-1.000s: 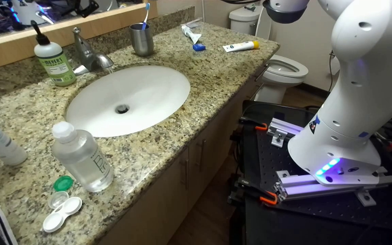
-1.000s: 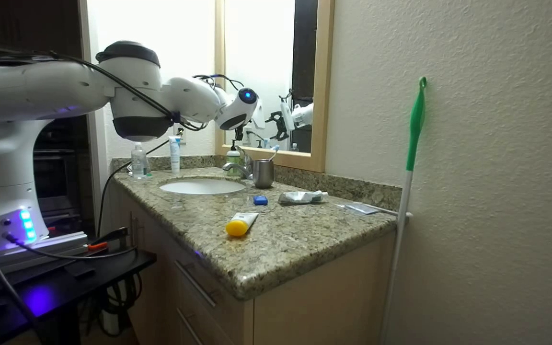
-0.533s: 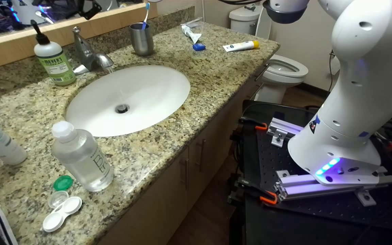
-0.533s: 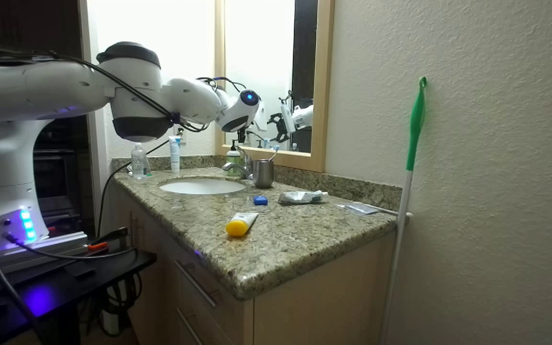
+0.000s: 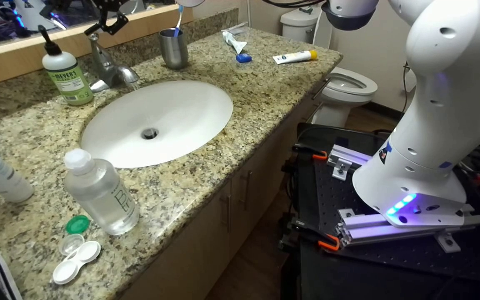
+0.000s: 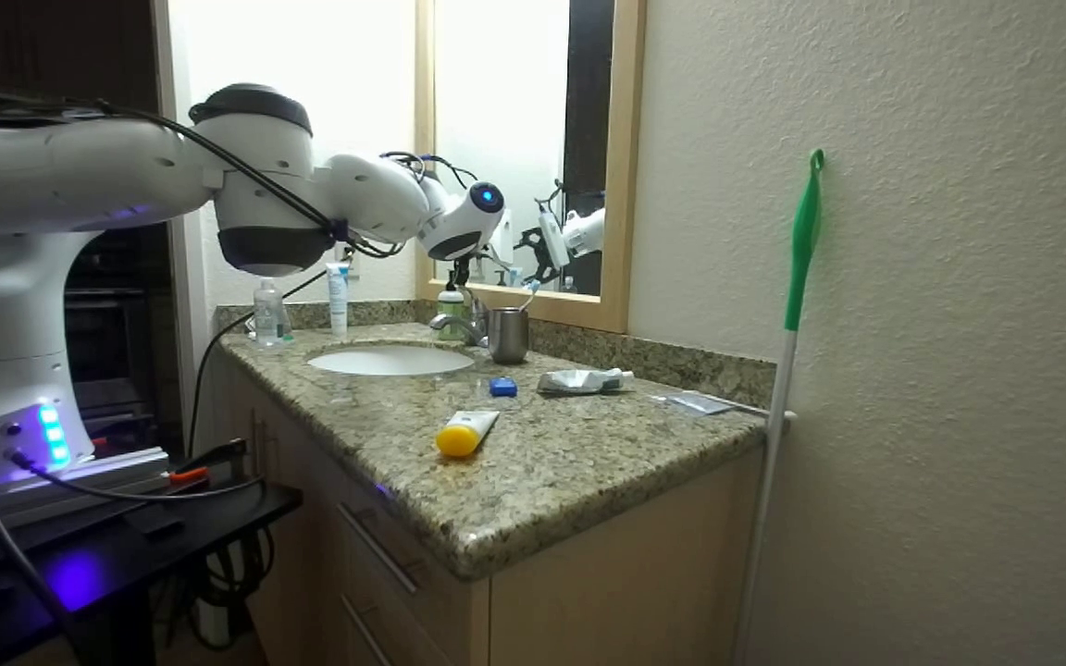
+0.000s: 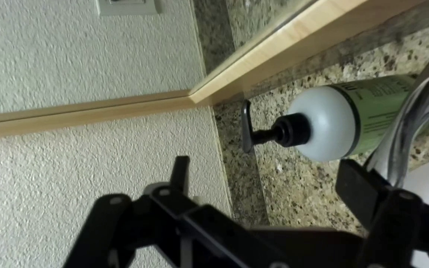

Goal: Turn the faucet handle upwards pick up the toothbrush wash it and then place it in the cup afterward turn the faucet handle downwards

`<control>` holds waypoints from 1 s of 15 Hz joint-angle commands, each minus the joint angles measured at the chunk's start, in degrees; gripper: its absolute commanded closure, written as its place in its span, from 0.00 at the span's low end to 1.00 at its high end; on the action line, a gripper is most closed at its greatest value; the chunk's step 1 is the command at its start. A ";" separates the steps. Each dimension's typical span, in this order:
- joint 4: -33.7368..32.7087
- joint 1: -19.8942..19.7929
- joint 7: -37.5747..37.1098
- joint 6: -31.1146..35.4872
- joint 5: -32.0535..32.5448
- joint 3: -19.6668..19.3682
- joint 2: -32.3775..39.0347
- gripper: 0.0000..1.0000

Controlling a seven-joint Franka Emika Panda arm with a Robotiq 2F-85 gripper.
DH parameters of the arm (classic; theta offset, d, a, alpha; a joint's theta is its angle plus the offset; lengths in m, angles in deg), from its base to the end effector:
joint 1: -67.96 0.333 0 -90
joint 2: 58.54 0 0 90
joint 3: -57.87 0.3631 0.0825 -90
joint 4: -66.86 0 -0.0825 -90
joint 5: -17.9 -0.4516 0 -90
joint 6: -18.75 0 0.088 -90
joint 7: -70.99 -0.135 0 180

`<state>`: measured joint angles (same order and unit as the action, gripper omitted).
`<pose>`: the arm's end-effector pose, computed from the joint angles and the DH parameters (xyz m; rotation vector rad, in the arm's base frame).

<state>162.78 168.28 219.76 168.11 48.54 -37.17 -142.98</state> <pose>0.7574 -0.2602 0.3128 0.9693 2.0881 1.4240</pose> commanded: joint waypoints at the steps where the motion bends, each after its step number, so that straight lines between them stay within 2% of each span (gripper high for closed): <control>1: 0.08 -0.28 -0.28 -1.49 -3.38 -1.04 1.06 0.00; 8: -1.93 0.13 -0.08 -0.91 -3.94 -1.94 1.48 0.00; 12: -1.44 0.07 -0.28 -0.40 -4.32 -0.88 0.66 0.00; 15: -2.49 0.43 -9.85 -2.57 -7.47 -4.12 3.18 0.00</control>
<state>161.30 168.30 215.43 167.38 43.74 -37.88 -142.86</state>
